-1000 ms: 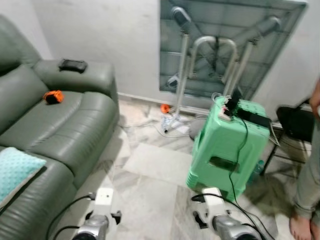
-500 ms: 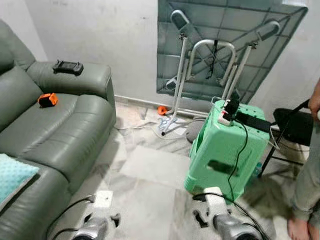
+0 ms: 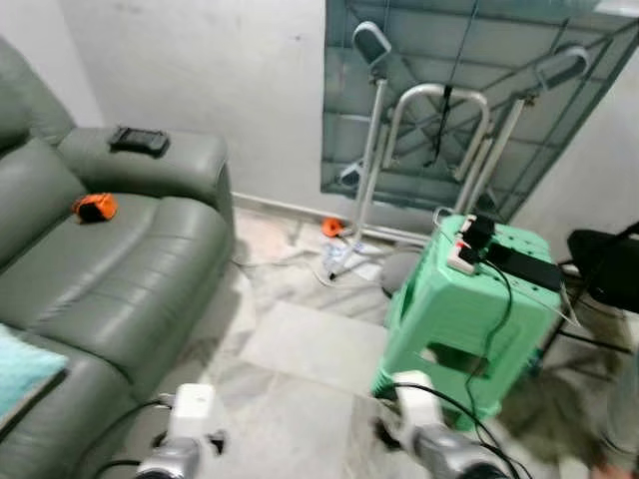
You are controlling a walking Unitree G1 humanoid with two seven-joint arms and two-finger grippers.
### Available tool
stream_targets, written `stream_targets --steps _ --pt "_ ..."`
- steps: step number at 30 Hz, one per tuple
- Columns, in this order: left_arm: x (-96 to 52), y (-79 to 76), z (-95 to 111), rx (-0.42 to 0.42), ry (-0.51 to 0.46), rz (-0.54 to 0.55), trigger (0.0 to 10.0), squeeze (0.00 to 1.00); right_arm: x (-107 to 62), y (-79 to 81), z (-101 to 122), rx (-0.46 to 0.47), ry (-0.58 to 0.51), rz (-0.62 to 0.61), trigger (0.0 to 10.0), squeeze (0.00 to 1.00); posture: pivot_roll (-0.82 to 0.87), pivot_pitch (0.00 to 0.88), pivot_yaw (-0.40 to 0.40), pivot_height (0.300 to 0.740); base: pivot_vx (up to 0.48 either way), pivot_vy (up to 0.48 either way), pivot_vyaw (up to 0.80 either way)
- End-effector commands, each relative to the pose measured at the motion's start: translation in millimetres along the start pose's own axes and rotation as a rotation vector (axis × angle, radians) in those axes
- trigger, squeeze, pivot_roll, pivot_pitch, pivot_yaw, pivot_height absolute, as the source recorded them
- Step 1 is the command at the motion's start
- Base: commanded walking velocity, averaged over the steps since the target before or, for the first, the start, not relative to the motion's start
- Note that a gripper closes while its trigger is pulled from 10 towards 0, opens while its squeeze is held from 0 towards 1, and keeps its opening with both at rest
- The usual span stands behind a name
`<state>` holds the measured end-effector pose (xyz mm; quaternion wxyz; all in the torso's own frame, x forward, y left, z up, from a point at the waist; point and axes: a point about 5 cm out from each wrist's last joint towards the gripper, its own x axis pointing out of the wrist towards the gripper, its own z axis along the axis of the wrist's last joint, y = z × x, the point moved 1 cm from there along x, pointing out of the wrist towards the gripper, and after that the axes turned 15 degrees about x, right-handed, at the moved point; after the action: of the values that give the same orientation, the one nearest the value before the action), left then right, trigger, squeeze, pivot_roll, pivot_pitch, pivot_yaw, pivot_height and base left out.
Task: Move the pillow to the sofa
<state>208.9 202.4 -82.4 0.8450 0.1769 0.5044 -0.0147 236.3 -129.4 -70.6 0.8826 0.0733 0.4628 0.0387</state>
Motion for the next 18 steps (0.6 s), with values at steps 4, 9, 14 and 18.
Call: stream_targets --steps 4,9,14,18 --pt "-0.3 -10.4 12.4 0.004 -0.032 -0.024 10.0 0.00 -2.3 -16.3 -1.3 -0.019 0.003 -0.040 10.0 0.00 -0.12 0.000 -0.030 0.740 0.428 0.000 0.00" --pt "-0.2 -10.0 12.4 0.007 -0.032 -0.024 10.0 0.00 -2.3 -16.3 -1.5 -0.022 0.004 -0.040 10.0 0.00 -0.12 0.000 -0.029 0.740 0.425 0.000 0.33" --pt "-0.2 -9.6 12.1 0.005 -0.031 -0.023 10.0 0.00 -2.2 -16.3 -1.6 -0.024 0.005 -0.042 10.0 0.00 -0.12 0.000 -0.029 0.740 0.425 0.000 0.50" --pt "-0.2 -9.5 12.3 0.009 -0.031 -0.022 10.0 0.00 -2.3 -16.4 -1.7 -0.023 0.005 -0.044 10.0 0.00 -0.12 0.000 -0.028 0.740 0.422 0.000 0.12"
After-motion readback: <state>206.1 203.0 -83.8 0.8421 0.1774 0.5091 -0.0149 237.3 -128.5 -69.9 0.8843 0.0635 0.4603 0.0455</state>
